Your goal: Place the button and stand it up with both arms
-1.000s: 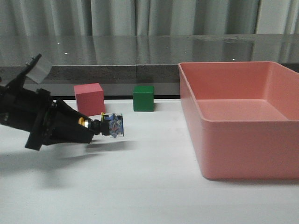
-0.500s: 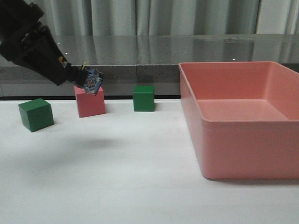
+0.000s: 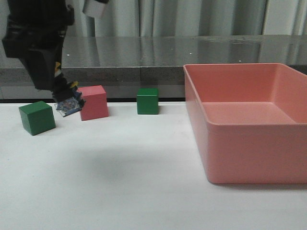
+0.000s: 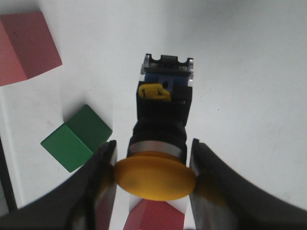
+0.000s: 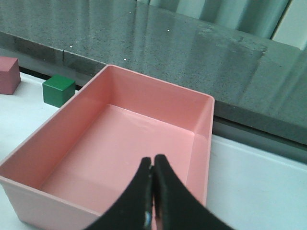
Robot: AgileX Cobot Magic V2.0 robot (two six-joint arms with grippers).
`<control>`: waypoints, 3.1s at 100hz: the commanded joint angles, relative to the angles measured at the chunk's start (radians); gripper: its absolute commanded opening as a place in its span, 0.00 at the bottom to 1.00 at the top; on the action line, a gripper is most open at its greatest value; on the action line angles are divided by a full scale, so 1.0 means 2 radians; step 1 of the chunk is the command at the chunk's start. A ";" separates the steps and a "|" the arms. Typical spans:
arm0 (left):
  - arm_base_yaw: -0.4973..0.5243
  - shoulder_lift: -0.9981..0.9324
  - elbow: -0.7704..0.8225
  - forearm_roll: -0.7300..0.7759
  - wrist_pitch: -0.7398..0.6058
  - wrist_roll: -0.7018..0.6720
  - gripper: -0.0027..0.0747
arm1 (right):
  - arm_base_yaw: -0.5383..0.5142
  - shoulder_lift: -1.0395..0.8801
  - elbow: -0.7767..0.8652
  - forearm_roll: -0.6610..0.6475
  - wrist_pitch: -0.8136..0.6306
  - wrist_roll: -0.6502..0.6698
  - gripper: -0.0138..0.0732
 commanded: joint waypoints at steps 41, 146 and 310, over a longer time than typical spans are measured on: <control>-0.054 0.070 -0.016 0.083 0.021 -0.025 0.01 | -0.003 0.002 -0.013 0.000 -0.042 0.000 0.03; -0.055 0.100 -0.052 0.053 0.020 -0.025 0.78 | -0.003 0.002 -0.013 0.000 -0.042 0.000 0.03; 0.164 -0.187 -0.002 -0.133 -0.127 -0.192 0.01 | -0.003 0.002 -0.013 0.000 -0.042 0.000 0.03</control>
